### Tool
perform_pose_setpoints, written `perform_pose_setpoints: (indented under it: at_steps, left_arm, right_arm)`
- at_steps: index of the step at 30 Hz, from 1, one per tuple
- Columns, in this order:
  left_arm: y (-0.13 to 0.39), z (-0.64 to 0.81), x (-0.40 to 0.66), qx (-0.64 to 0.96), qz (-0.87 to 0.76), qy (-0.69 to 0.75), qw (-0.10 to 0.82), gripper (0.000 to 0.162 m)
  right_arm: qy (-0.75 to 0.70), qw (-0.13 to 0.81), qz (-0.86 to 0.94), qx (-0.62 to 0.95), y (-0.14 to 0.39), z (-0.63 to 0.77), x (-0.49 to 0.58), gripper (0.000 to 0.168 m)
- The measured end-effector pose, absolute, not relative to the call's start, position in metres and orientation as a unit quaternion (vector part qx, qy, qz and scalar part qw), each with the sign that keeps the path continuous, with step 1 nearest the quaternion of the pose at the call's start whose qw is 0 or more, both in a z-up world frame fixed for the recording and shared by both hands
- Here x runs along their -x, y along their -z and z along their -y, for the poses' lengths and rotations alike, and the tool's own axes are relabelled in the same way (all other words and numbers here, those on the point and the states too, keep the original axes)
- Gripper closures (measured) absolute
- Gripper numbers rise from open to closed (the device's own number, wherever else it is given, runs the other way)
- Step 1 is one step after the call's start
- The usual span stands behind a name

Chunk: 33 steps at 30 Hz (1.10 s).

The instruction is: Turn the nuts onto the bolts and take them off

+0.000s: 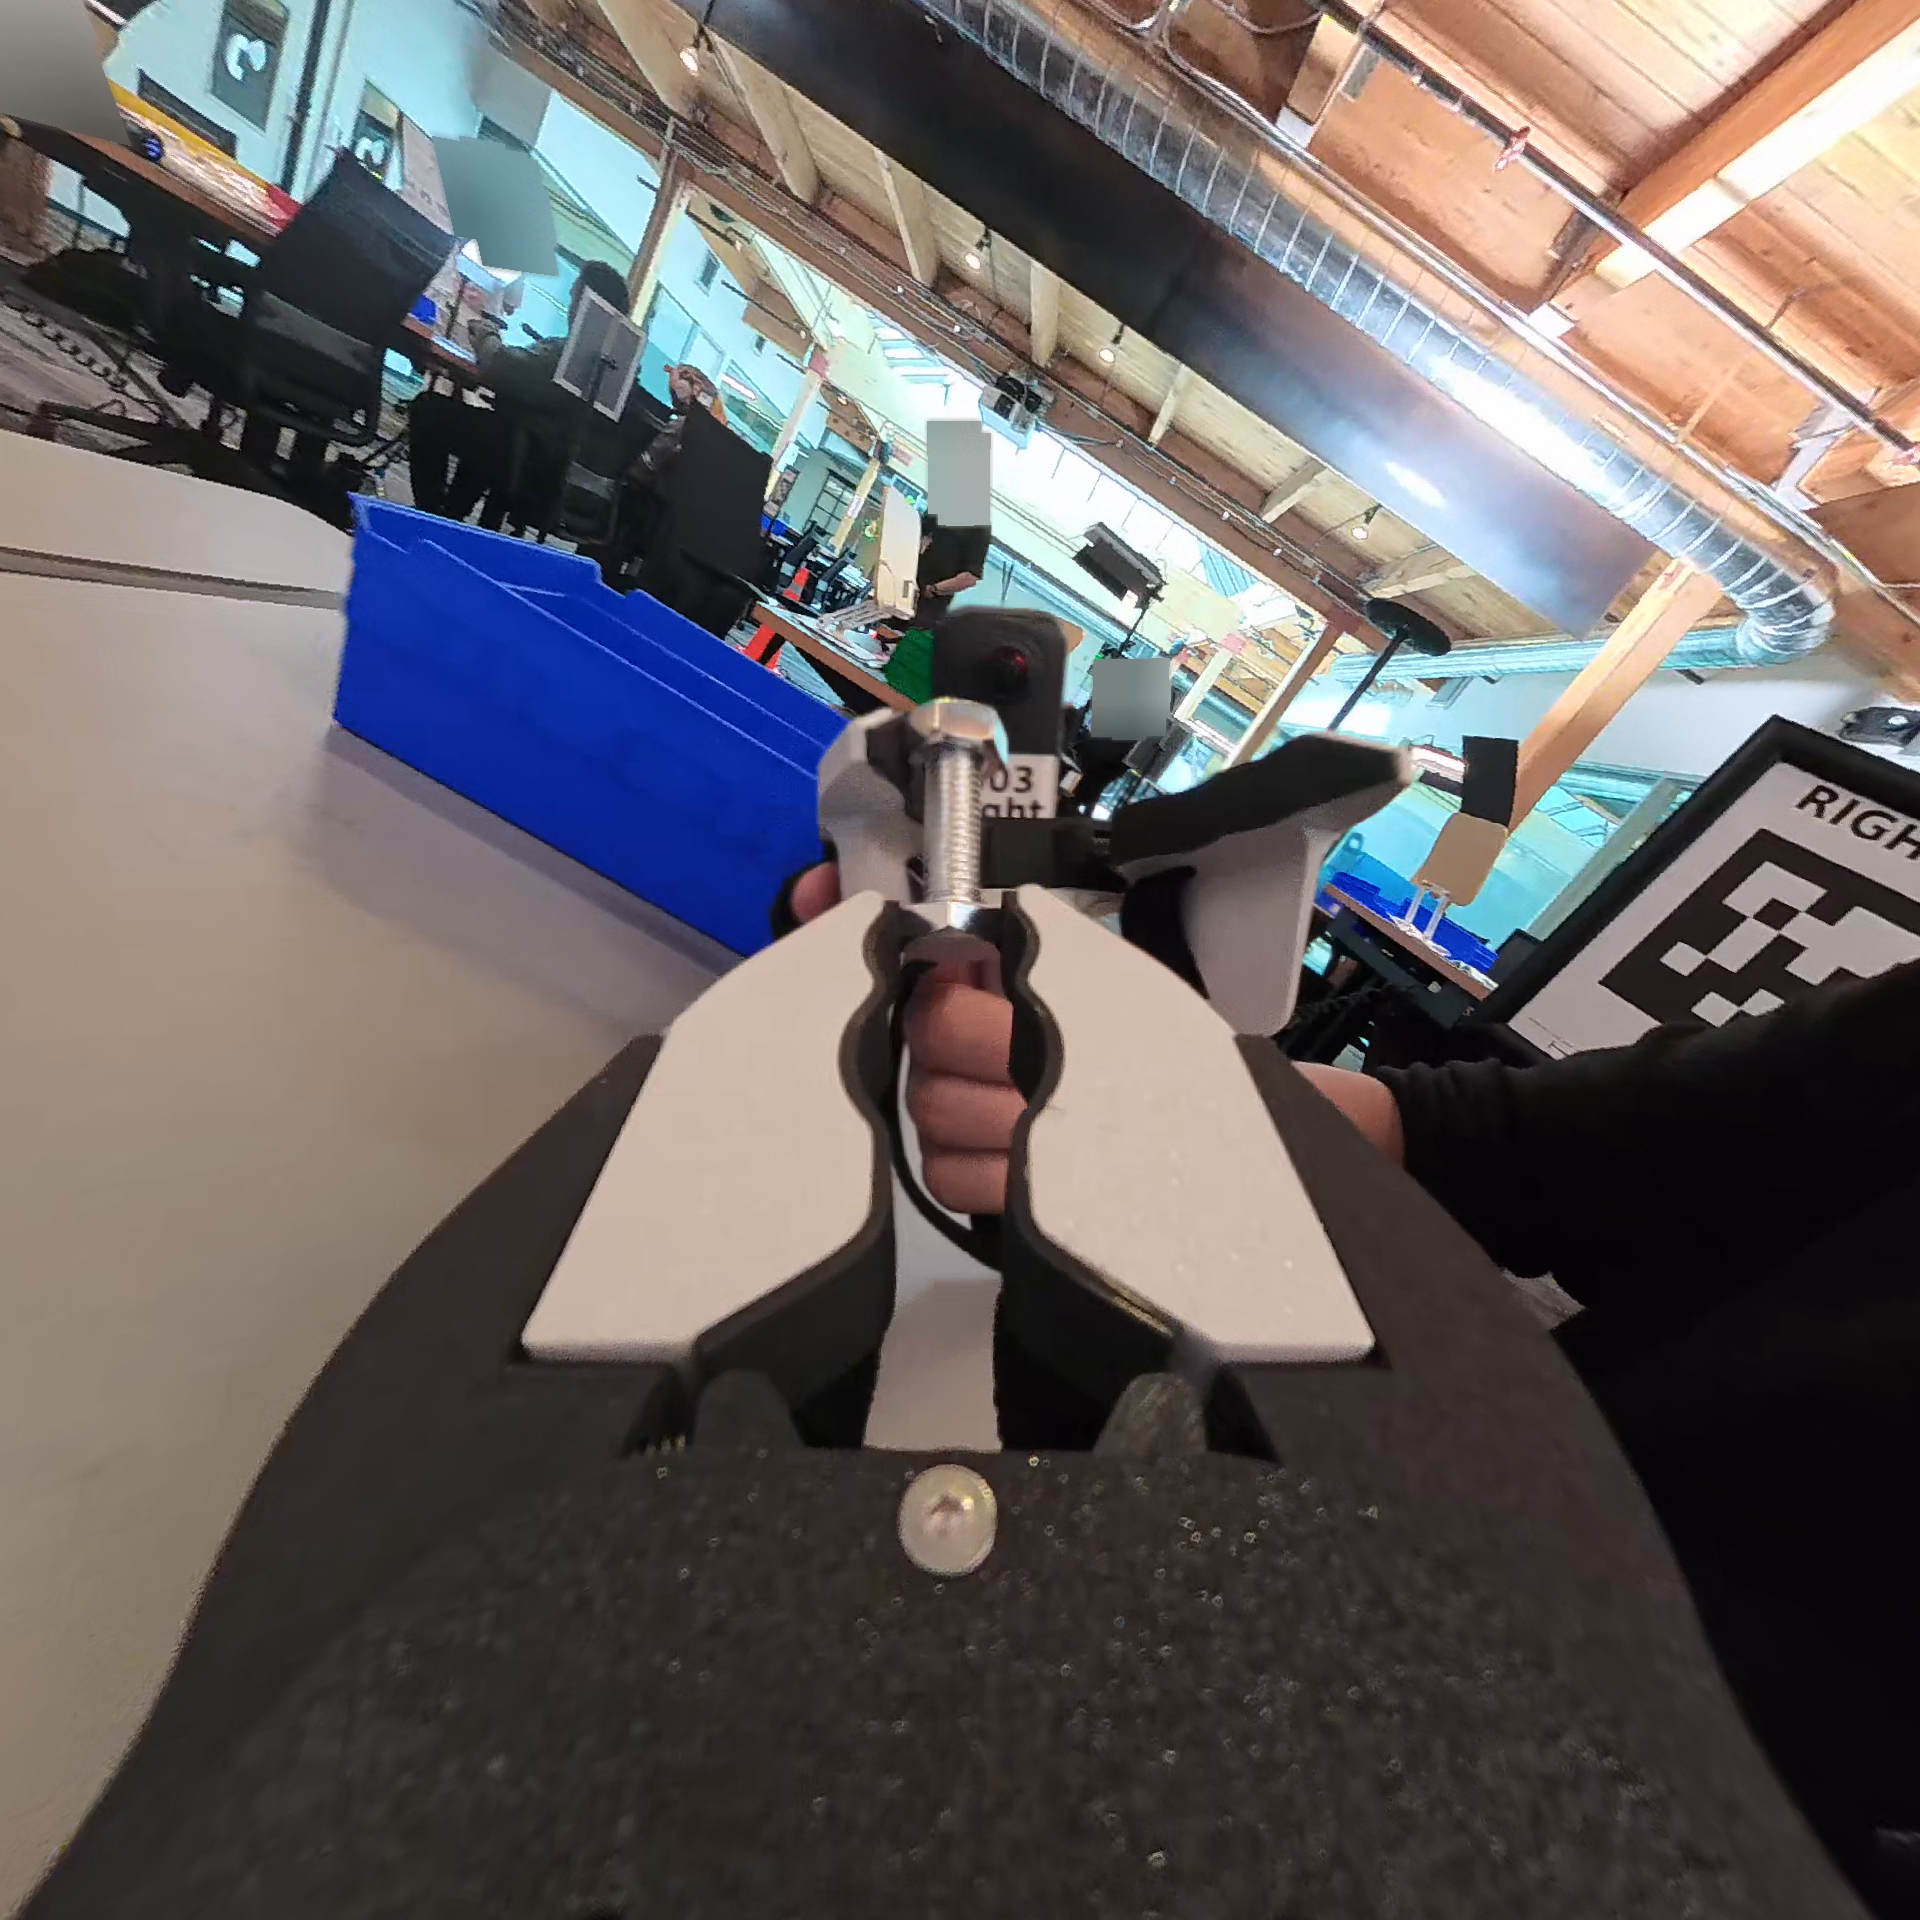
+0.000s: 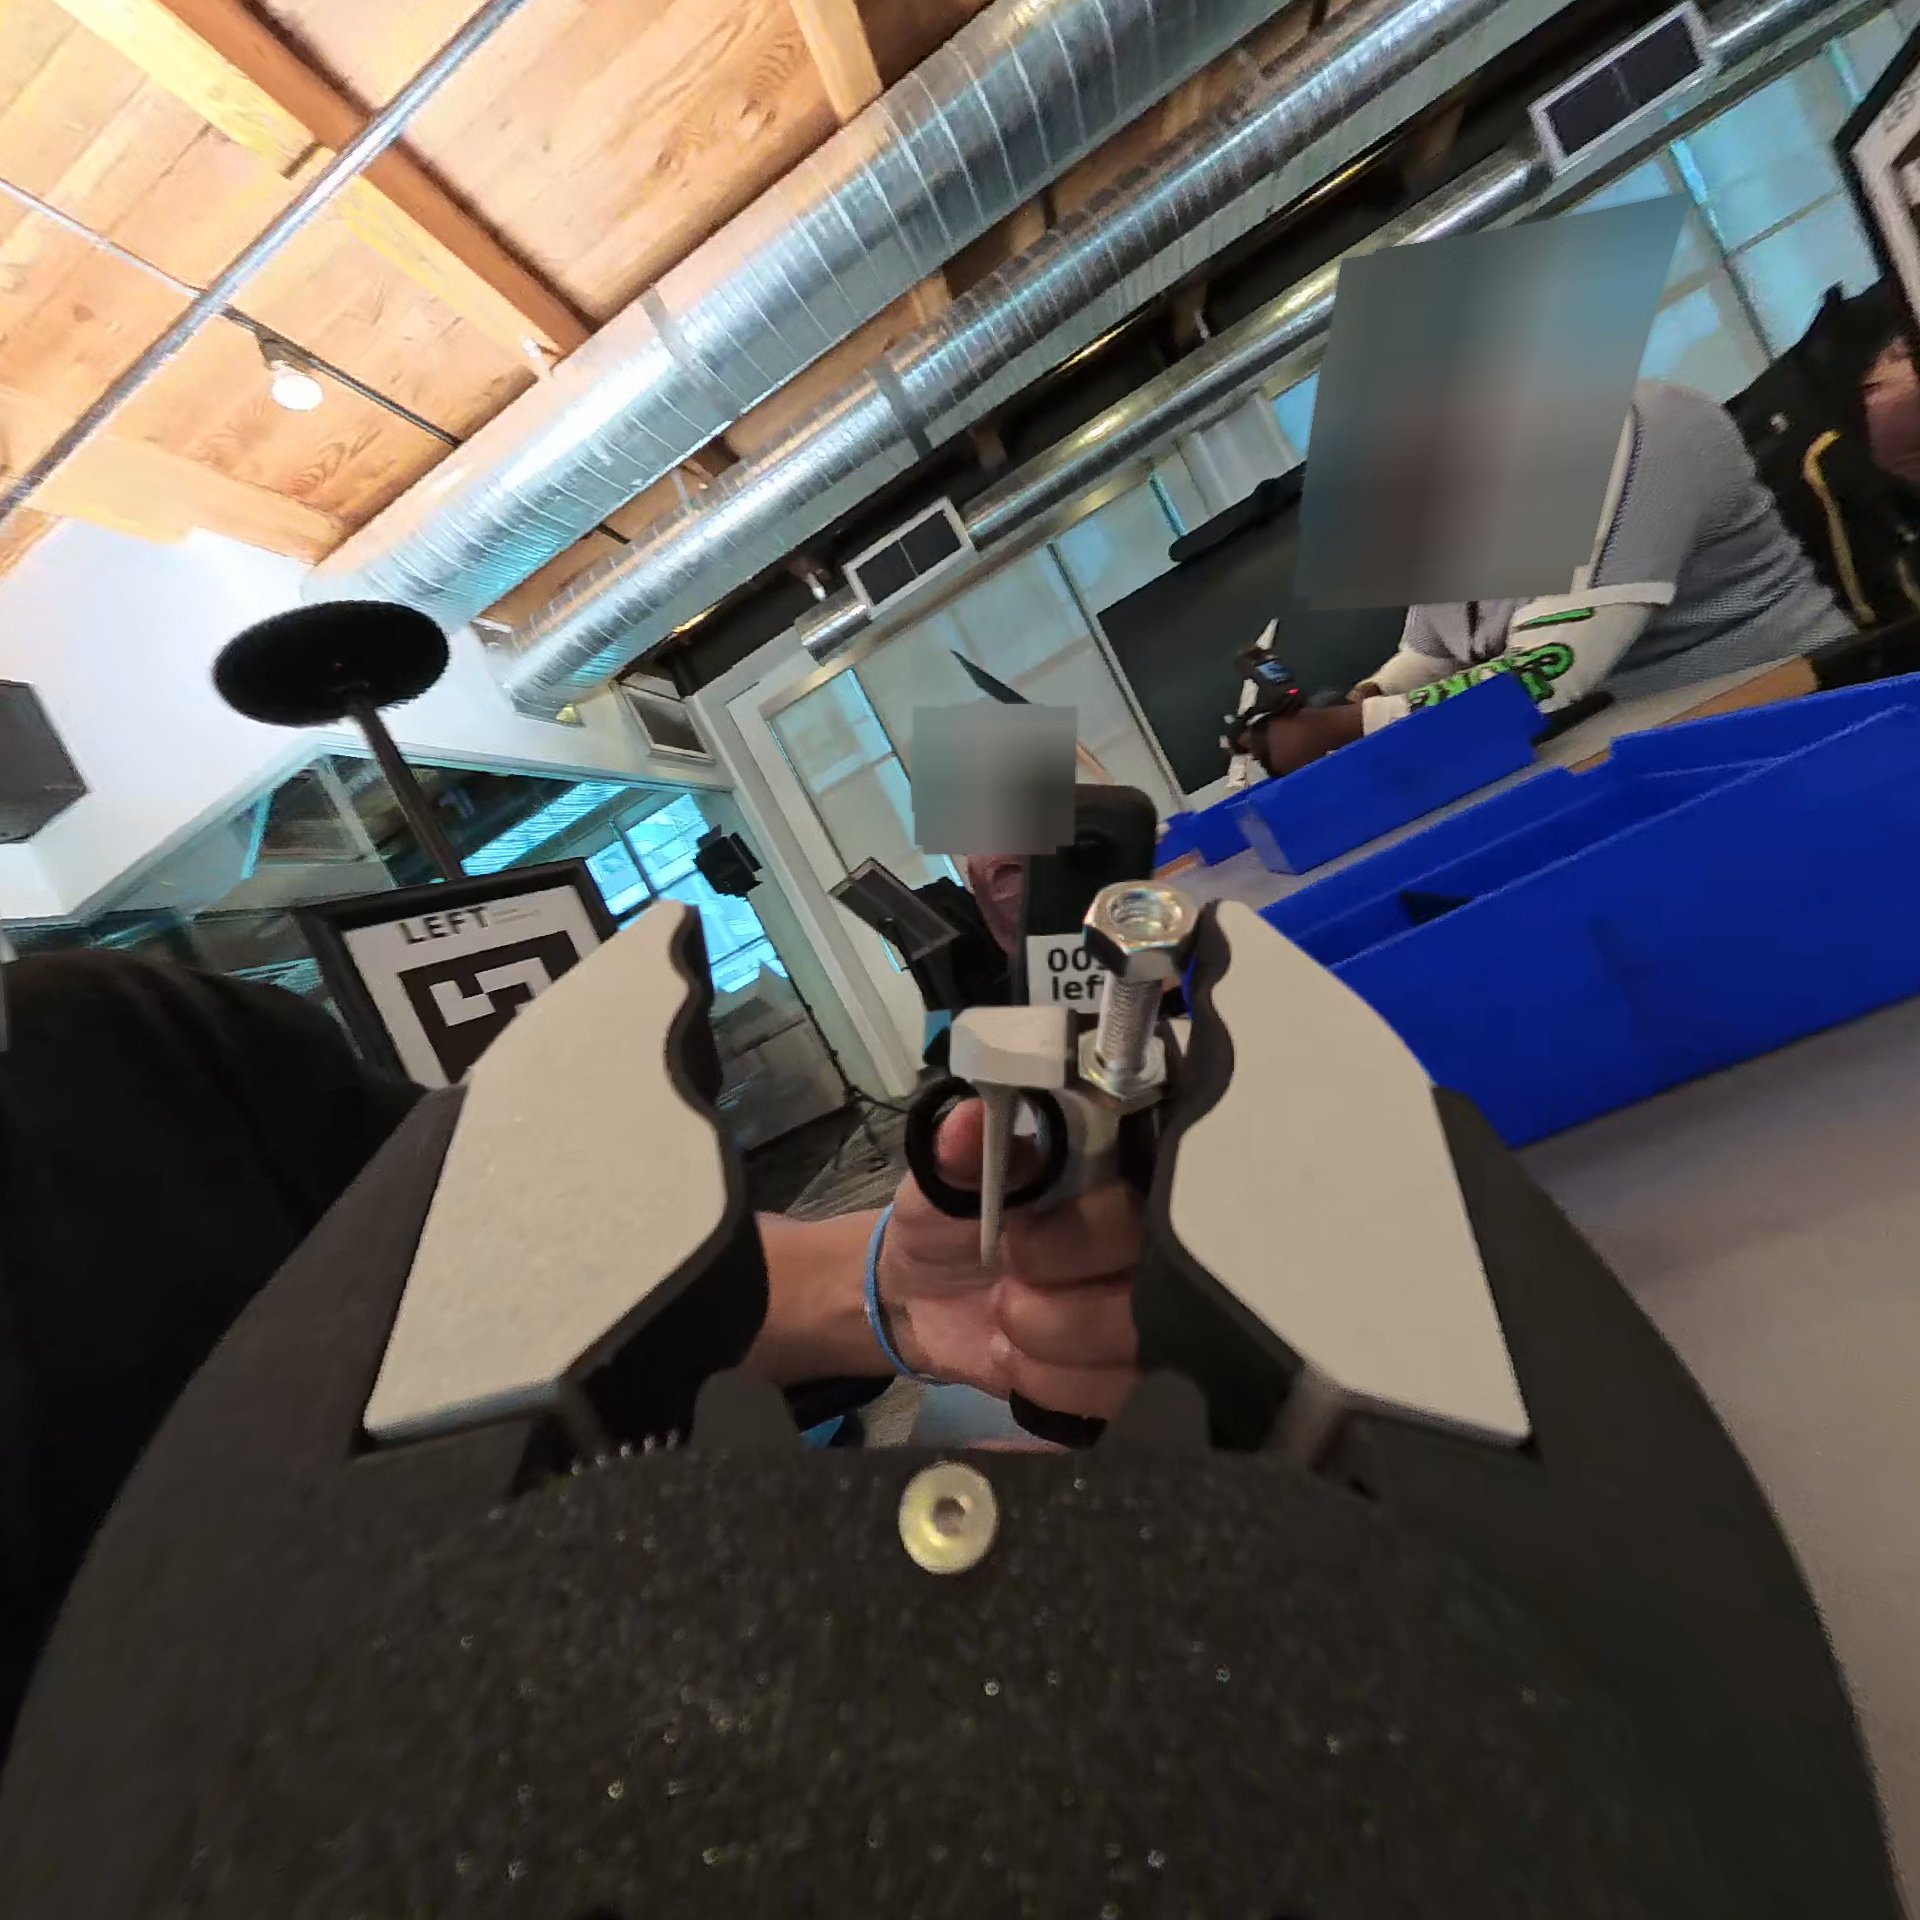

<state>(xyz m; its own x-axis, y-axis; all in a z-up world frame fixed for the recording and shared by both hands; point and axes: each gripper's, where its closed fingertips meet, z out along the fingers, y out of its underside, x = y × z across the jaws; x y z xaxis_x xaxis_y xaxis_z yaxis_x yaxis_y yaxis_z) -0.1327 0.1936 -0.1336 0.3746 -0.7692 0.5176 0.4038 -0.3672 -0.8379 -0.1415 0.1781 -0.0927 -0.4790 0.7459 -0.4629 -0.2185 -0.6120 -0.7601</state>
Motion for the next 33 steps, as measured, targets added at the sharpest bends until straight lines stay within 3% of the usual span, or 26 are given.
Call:
perform_pose_setpoints:
  at_steps: [4, 14, 16, 24, 27, 29, 33]
  left_arm:
    - [0.133, -0.197, 0.146, 0.627, -0.130, 0.533, 0.553, 0.145]
    - [0.135, -0.198, 0.145, 0.632, -0.144, 0.528, 0.549, 0.145]
    - [0.137, -0.201, 0.151, 0.642, -0.137, 0.510, 0.557, 0.145]
    - [0.133, -0.192, 0.135, 0.628, -0.174, 0.530, 0.543, 0.145]
    - [0.133, -0.199, 0.147, 0.628, -0.152, 0.530, 0.549, 0.145]
    - [0.134, -0.206, 0.160, 0.637, -0.128, 0.515, 0.558, 0.145]
    - [0.133, -0.196, 0.147, 0.625, -0.152, 0.538, 0.544, 0.145]
  right_arm:
    - [-0.782, 0.309, 0.323, 0.434, 0.101, -0.183, 0.138, 0.082]
    - [-0.800, 0.298, 0.311, 0.419, 0.091, -0.177, 0.156, 0.069]
    - [-0.793, 0.300, 0.315, 0.427, 0.102, -0.181, 0.148, 0.077]
    - [-0.817, 0.292, 0.294, 0.401, 0.087, -0.179, 0.157, 0.078]
    - [-0.807, 0.302, 0.300, 0.409, 0.092, -0.176, 0.151, 0.069]
    - [-0.800, 0.307, 0.302, 0.417, 0.103, -0.179, 0.140, 0.079]
    - [-0.792, 0.320, 0.274, 0.442, 0.103, -0.201, 0.141, 0.074]
